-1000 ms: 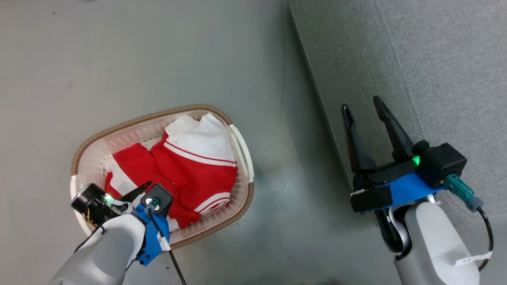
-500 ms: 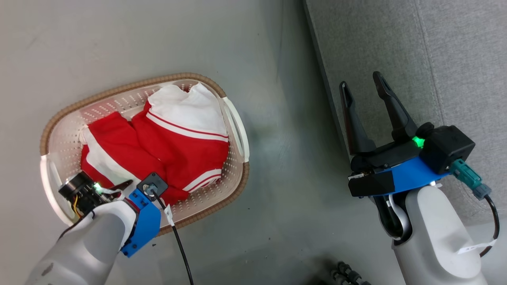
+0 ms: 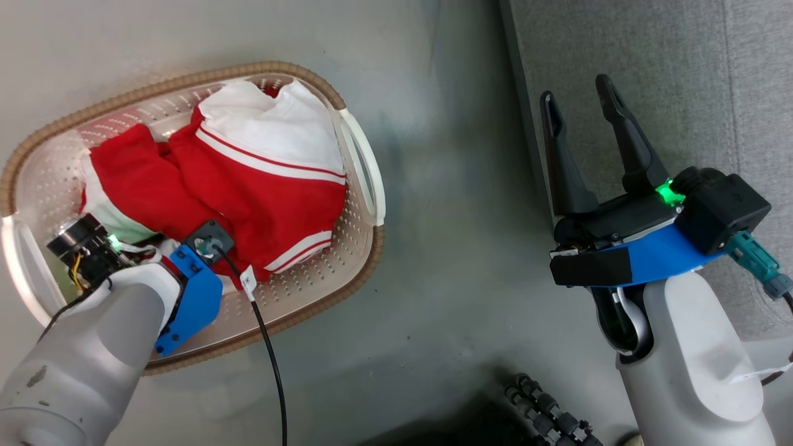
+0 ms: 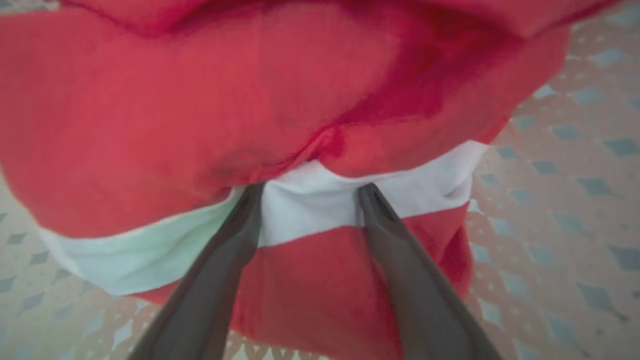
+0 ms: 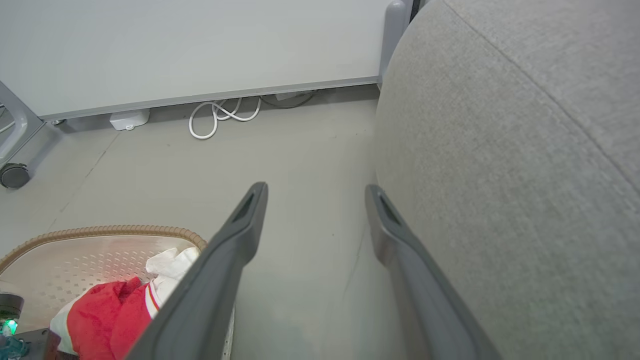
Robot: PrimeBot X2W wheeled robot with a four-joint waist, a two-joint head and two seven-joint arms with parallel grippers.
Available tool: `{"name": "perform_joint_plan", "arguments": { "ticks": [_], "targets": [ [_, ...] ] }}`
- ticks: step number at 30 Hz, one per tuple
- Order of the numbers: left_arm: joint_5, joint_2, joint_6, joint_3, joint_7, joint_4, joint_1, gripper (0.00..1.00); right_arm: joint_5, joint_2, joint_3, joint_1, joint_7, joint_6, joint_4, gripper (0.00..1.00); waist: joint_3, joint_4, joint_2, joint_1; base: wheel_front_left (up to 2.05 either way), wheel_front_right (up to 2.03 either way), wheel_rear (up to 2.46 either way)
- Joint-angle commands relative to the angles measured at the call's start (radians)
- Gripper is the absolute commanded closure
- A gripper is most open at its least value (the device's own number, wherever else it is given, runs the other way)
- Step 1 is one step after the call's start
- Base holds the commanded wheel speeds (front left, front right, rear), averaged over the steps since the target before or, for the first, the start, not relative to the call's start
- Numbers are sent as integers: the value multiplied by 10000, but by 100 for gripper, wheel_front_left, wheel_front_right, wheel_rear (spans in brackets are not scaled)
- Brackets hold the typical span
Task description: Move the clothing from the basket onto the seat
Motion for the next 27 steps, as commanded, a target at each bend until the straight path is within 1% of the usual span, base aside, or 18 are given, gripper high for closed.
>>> {"name": "perform_joint_plan", "arguments": {
  "ticks": [1,8,9,10,11,14,20,27],
  "targets": [
    [-99,96,-8,-110,258,71,-263,0,79,-28,-21,-224,-36,4,-138,0,347,-85,0,-1,0,0,0],
    [-128,170,-8,-218,540,100,-519,0,165,-28,-81,-318,-35,4,-354,0,677,-161,0,-1,0,0,0],
    [-60,178,-8,-238,596,103,-527,14,170,-28,-82,-333,-35,4,-369,0,691,-170,0,-1,0,0,0],
    [-33,180,-8,-252,605,93,-557,87,171,-28,-91,-343,-35,4,-383,0,697,-172,0,-1,0,0,0],
    [6,177,-8,-262,615,80,-574,100,174,-28,-99,-352,-35,4,-395,0,695,-172,0,-1,0,0,0],
    [0,137,-8,-292,748,32,-501,100,155,-28,-112,-354,-35,4,-384,0,618,-165,0,-1,0,0,0],
    [-87,8,-8,-314,527,-122,-426,100,25,-28,-190,-280,-35,4,-304,0,337,-68,0,-1,0,0,0],
    [-458,-420,-8,-323,-95,-286,-320,100,-231,-28,-352,-116,-35,4,-178,0,-305,275,0,-1,0,0,0]
  ]
}}
